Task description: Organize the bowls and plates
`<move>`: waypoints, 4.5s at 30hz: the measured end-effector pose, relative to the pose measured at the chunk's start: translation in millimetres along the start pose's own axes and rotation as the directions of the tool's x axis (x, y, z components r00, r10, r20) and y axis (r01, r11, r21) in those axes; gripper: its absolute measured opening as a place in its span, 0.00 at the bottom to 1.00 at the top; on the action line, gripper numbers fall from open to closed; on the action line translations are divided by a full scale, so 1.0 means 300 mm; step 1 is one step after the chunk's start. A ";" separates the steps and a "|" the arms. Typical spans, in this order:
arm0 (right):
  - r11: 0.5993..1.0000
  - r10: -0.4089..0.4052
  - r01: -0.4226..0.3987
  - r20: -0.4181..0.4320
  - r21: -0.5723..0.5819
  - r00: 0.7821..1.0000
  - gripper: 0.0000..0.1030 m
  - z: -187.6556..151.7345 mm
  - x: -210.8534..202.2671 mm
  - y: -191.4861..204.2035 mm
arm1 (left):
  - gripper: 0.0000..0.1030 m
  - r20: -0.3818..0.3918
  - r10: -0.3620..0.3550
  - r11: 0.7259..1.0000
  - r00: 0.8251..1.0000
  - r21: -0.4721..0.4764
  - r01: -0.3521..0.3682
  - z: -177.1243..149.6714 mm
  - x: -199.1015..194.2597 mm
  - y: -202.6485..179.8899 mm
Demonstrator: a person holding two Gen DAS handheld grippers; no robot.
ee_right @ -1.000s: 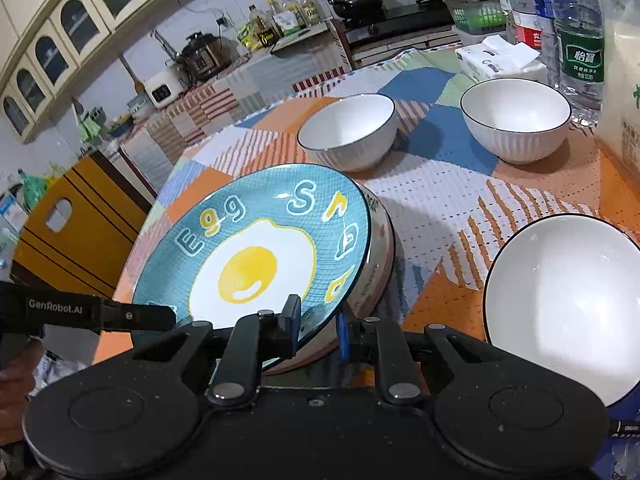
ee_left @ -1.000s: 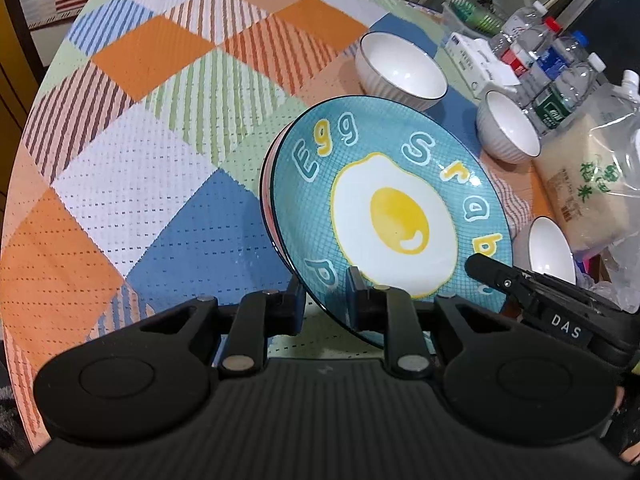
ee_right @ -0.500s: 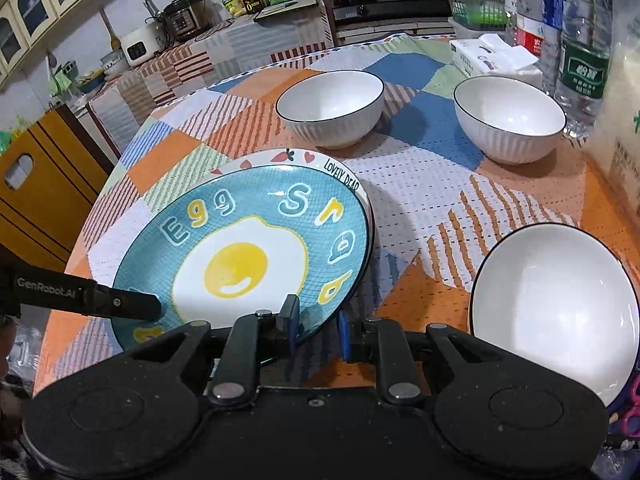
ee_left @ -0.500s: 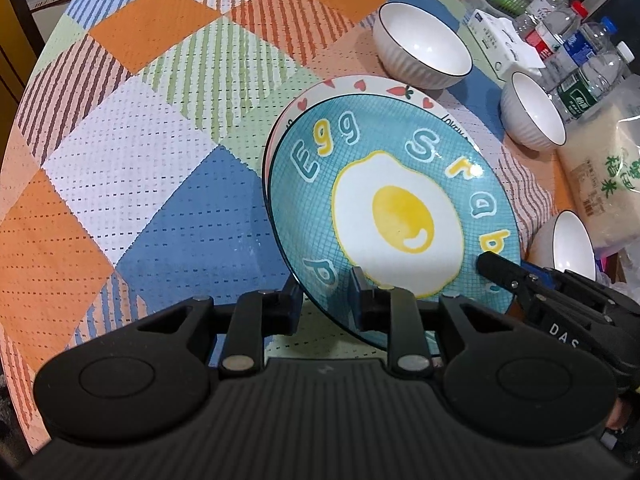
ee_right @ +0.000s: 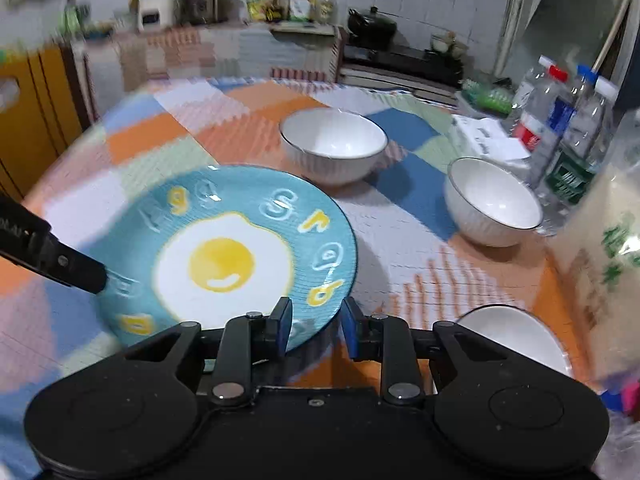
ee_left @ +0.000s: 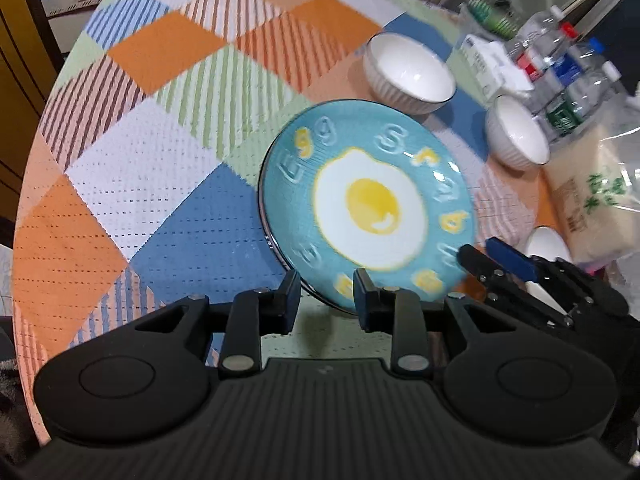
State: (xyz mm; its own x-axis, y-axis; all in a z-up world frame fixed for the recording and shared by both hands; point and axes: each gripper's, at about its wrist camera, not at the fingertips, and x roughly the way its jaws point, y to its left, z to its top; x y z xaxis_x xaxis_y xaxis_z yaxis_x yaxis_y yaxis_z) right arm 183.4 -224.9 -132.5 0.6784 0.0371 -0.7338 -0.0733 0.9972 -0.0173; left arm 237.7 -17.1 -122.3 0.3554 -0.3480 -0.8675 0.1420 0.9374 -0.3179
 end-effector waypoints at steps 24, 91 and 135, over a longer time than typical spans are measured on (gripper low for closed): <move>0.986 -0.062 0.081 0.131 -0.143 0.989 0.96 -0.223 -0.356 -0.231 | 0.66 0.106 -0.103 0.981 0.989 0.176 0.083 -0.176 -0.194 -0.393; 0.990 0.134 -0.132 0.053 -0.045 0.989 0.94 -0.337 -0.239 -0.064 | 0.16 -0.061 -0.021 0.993 0.998 0.116 0.028 -0.321 -0.044 -0.395; 0.981 0.153 -0.129 0.172 -0.143 0.973 0.93 -0.125 -0.256 -0.276 | 0.37 0.073 -0.028 0.995 0.997 0.099 0.021 -0.116 -0.201 -0.374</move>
State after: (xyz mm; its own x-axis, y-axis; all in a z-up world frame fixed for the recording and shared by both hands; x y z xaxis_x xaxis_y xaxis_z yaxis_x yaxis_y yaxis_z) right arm 109.9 -312.8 -100.3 0.7747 0.2003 -0.5998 -0.2643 0.9642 -0.0194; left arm 168.1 -101.1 -47.8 0.4178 -0.3740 -0.8280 0.2397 0.9244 -0.2966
